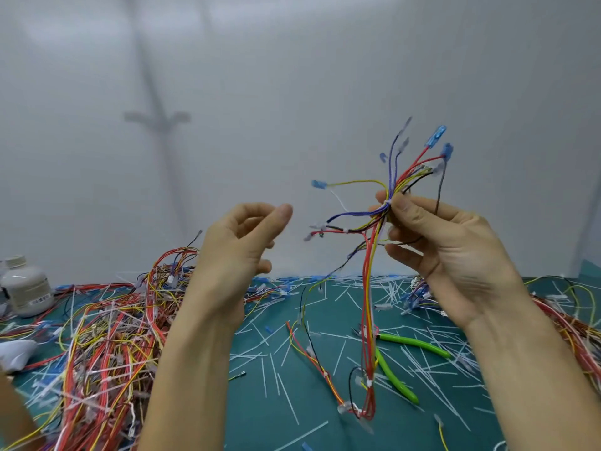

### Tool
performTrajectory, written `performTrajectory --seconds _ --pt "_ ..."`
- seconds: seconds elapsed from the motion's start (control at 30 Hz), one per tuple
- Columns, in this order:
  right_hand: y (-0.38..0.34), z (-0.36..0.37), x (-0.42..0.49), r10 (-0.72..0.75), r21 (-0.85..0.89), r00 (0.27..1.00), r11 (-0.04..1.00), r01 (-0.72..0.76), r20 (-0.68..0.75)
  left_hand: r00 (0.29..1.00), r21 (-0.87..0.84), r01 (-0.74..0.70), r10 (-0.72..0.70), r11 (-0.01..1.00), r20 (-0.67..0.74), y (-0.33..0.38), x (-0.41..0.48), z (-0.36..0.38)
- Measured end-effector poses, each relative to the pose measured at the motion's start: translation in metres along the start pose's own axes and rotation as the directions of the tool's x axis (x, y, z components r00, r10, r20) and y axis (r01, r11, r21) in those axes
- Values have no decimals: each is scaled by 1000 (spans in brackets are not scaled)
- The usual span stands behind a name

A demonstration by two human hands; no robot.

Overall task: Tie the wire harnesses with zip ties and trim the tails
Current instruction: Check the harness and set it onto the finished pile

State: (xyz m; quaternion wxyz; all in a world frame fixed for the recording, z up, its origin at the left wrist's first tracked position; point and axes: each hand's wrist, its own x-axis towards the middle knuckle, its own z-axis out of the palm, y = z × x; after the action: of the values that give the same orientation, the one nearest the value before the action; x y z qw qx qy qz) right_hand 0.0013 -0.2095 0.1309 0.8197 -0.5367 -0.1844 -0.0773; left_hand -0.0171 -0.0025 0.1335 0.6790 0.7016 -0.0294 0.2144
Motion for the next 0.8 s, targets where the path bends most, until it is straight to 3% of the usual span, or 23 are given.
performTrajectory --seconds 0.1,0.2,0.27,0.4,0.53,0.6,0.7,0.8 --pt "6 6 1 -42 -97 995 995 33 -86 977 6 -50 47 999 208 4 -6 5" --pt "13 16 -1 -102 -202 988 976 77 -116 921 168 -69 -1 983 389 3 -11 18" --pt "15 20 -2 -127 -250 986 963 97 -106 929 221 -77 -10 972 369 0 -12 25" --pt "10 17 -6 -130 -278 991 951 134 33 958 142 -40 -3 989 288 -3 -8 21" --pt "8 7 -1 -293 -176 946 947 268 -137 980 108 -57 35 993 196 -4 -4 9" --pt "12 -2 5 -315 -287 935 922 261 -161 987 61 -49 38 997 158 -4 -2 4" --pt "23 -12 12 -80 -491 996 870 48 -45 991 -6 -52 52 999 123 -5 0 0" --pt "37 -10 12 192 -596 977 797 -98 96 993 -52 -62 66 997 94 -6 2 -3"
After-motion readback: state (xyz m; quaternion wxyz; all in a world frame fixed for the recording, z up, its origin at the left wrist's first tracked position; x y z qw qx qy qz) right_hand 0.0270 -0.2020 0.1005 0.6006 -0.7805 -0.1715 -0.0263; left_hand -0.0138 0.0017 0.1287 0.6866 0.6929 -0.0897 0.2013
